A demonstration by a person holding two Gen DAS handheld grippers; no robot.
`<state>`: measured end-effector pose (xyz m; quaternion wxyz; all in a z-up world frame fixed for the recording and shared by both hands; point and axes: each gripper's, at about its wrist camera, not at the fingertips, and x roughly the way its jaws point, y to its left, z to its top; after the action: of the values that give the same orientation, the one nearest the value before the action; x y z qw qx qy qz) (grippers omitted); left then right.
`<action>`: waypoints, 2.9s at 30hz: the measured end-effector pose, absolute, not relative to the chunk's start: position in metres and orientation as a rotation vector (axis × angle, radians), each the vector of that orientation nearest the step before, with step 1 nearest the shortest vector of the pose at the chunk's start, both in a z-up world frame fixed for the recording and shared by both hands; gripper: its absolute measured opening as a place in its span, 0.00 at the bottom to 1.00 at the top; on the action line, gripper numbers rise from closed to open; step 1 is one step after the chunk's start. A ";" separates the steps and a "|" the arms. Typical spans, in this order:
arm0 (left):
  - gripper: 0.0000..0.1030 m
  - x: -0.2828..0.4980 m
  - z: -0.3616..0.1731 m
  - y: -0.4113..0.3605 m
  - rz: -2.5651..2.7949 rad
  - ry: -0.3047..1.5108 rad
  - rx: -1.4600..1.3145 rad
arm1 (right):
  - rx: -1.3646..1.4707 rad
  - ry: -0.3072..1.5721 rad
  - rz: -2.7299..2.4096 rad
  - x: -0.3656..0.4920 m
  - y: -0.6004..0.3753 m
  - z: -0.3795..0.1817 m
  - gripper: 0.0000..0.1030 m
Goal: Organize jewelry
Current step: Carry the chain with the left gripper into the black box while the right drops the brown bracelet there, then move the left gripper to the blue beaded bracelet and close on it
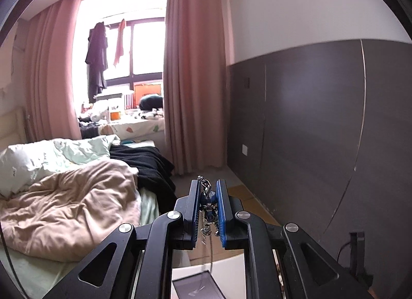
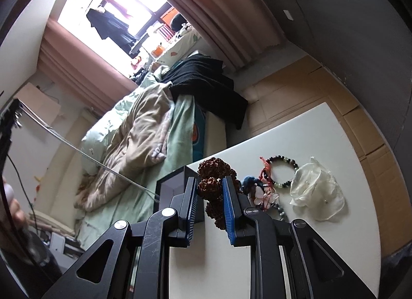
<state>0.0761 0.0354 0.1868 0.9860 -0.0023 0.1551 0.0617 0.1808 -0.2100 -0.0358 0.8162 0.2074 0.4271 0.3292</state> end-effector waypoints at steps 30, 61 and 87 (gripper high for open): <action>0.13 0.121 -0.035 0.088 0.094 0.626 -0.335 | 0.372 0.913 0.712 0.173 -0.182 -0.038 0.21; 0.91 0.078 -0.011 0.161 0.198 0.532 -0.527 | 0.391 0.906 0.726 0.179 -0.086 -0.056 0.62; 0.72 0.130 -0.037 0.039 -0.032 0.685 -0.361 | 0.362 0.960 0.345 0.201 -0.223 -0.055 0.62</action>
<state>0.1298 0.0390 -0.0374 0.9259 -0.1760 0.3339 -0.0156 0.2008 -0.2225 -0.0551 0.8570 0.1724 0.4570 0.1642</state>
